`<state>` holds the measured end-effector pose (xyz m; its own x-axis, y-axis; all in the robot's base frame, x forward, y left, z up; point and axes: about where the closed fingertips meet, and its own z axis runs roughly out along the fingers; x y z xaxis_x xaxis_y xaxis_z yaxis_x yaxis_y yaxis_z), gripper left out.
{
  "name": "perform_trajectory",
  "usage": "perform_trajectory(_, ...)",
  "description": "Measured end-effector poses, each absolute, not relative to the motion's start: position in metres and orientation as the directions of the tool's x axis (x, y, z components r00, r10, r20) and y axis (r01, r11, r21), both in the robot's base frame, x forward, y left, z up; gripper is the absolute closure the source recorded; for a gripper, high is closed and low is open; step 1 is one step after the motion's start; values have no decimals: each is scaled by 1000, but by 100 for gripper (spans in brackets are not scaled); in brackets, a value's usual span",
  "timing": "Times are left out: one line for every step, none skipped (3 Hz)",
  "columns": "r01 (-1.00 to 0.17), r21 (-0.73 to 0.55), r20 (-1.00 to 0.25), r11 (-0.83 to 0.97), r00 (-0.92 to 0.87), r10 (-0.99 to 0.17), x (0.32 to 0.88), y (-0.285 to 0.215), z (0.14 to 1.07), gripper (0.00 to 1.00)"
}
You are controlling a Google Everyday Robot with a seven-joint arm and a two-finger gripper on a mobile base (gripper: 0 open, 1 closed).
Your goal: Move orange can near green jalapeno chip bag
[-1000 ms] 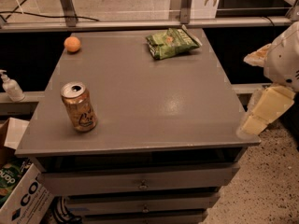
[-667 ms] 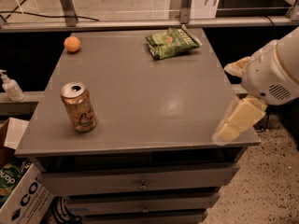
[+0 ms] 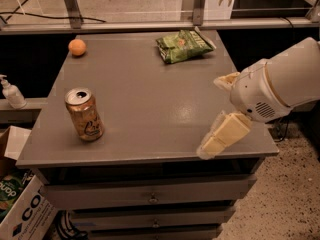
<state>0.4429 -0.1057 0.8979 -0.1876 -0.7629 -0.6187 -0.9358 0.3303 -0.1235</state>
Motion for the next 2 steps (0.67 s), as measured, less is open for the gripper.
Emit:
perform_trajectory(-928,-145,-682,344,-158,-714,449,-96,893,0)
perform_trajectory(-918,-188,-778,350,-78,-624,466,-69,890,0)
